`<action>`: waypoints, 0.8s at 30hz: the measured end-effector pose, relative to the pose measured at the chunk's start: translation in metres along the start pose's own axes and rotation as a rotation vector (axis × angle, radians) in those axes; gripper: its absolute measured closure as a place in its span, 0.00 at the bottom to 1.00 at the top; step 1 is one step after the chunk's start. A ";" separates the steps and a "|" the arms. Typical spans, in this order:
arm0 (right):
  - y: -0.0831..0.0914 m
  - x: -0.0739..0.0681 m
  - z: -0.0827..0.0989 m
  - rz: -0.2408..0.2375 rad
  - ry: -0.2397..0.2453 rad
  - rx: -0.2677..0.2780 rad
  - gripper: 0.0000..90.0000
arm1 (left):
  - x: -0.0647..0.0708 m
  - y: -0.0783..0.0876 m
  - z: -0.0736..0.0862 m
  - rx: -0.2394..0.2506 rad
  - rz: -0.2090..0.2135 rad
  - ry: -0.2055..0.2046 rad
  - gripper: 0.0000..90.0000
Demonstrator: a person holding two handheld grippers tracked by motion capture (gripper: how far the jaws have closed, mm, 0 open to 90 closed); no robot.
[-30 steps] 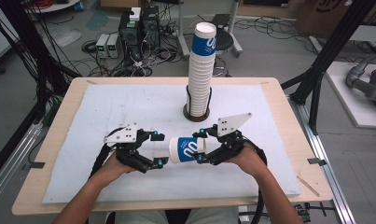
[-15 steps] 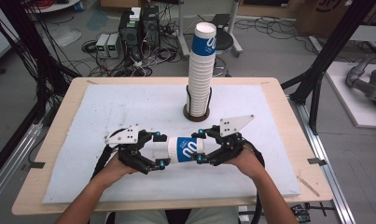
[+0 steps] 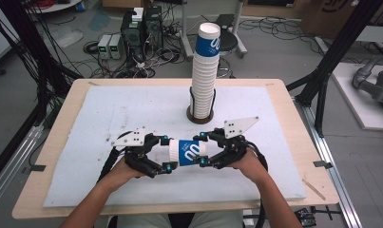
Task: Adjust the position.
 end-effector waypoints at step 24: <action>-0.005 -0.002 0.002 0.043 -0.002 -0.025 0.24 | 0.003 0.008 -0.007 -0.071 -0.026 -0.052 0.30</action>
Point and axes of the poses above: each handheld gripper's, and its own axes: y roughly backward along the jaws, z roughly out of its underside, x roughly to its right, the point moved 5 cm from there along -y, roughly forward along the jaws, and after that the axes turned 13 degrees about z, right-handed, at the moved point
